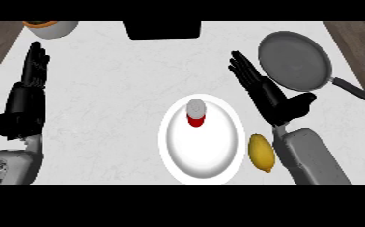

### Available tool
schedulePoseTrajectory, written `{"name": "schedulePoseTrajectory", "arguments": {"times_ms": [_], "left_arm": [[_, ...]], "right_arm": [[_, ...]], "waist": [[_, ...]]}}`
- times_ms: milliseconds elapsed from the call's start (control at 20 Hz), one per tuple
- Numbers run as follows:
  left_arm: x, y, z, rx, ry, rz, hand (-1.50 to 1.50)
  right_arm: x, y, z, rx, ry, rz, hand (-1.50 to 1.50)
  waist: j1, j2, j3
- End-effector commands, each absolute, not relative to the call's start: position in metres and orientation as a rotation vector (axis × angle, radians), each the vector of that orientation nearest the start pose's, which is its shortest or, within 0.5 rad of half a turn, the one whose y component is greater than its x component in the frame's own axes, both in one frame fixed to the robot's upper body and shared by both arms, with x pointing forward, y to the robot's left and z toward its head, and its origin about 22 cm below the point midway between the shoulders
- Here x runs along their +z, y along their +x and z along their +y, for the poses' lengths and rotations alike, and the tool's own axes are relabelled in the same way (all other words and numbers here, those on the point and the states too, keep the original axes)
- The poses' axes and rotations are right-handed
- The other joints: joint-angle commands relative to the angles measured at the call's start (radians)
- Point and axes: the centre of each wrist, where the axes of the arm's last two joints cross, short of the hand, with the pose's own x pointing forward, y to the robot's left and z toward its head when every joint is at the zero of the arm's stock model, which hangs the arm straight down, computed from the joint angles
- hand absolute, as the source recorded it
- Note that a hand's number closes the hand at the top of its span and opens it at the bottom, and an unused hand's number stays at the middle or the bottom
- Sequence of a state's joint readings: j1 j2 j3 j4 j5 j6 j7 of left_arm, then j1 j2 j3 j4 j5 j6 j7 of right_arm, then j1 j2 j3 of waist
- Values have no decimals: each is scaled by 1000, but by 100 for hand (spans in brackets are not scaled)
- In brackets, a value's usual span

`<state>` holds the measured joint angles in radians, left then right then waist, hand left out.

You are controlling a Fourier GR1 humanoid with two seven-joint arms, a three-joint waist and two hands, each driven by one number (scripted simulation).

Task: Pick the can from the plate and place it in the pan

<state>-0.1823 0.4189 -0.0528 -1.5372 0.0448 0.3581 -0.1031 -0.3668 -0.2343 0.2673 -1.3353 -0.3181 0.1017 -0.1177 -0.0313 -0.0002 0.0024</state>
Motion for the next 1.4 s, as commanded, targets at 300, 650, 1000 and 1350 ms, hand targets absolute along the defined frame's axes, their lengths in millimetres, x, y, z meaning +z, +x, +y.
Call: {"name": "schedulePoseTrajectory", "arguments": {"times_ms": [300, 650, 1000, 1350], "left_arm": [[41, 282, 255, -308, 197, -1616, 0], [57, 279, 262, -347, 84, -1501, 0], [45, 268, 253, -351, 101, -1495, 0], [56, 272, 250, -376, 67, -1506, 0]], "right_arm": [[70, 365, -247, 843, -382, -1367, -150], [-13, 330, -179, 543, -471, -1443, -150], [36, 346, -157, 973, -537, -1191, -150], [92, 377, -109, 1289, -592, -850, -150]], "waist": [[47, 16, -40], [39, 0, -2], [35, -4, -4], [66, 0, -5]]}}
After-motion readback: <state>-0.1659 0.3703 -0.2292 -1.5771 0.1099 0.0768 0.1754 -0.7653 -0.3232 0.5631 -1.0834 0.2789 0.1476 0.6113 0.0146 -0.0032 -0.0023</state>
